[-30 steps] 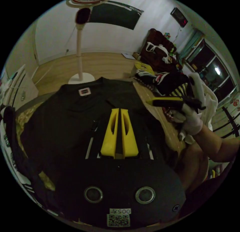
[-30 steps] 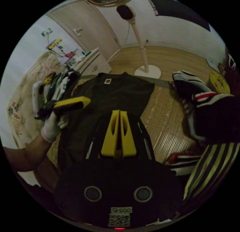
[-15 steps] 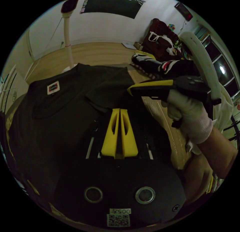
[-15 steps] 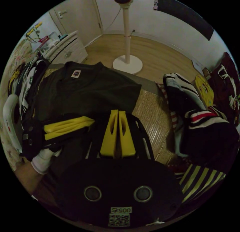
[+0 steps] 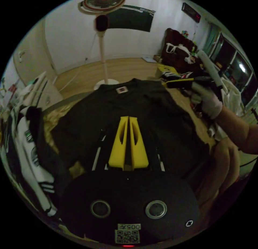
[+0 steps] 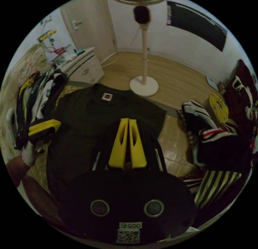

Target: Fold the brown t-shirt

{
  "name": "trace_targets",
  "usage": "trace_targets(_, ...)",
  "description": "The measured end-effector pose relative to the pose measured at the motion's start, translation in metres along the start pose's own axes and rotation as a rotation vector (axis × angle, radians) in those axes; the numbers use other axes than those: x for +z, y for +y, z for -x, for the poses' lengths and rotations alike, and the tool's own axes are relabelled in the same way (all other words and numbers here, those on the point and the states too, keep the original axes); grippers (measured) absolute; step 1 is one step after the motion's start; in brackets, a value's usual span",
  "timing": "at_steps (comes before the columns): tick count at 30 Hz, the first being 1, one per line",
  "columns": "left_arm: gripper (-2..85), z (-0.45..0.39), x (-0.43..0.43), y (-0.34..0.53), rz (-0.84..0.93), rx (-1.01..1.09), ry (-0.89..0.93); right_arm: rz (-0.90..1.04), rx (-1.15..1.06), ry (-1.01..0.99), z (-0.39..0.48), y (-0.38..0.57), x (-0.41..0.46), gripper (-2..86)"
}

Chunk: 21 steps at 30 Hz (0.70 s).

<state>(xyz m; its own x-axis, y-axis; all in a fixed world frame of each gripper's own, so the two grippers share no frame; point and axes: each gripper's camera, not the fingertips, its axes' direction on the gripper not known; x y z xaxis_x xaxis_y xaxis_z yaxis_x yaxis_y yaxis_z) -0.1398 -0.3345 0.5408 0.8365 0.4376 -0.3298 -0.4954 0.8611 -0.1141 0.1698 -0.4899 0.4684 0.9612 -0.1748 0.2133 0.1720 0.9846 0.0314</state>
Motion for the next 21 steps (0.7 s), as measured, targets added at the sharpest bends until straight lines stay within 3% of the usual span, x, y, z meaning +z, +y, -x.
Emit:
trace_targets(5, 4.8, 0.092, -0.013, 0.053, 0.052, -0.265, -0.077, 0.006, -0.189, -0.186, 0.124, -0.058, 0.035, 0.8)
trace_targets(10, 7.4, 0.135, 0.002, 0.069, 0.094, -0.346, -0.062, 0.101, -0.34, -0.267, 0.232, -0.11, 0.083, 6.3)
trace_targets(21, 6.0, 0.196, 0.024, 0.097, 0.155, -0.579, -0.031, 0.26, -0.471, -0.082, 0.354, -0.153, 0.166, 6.6)
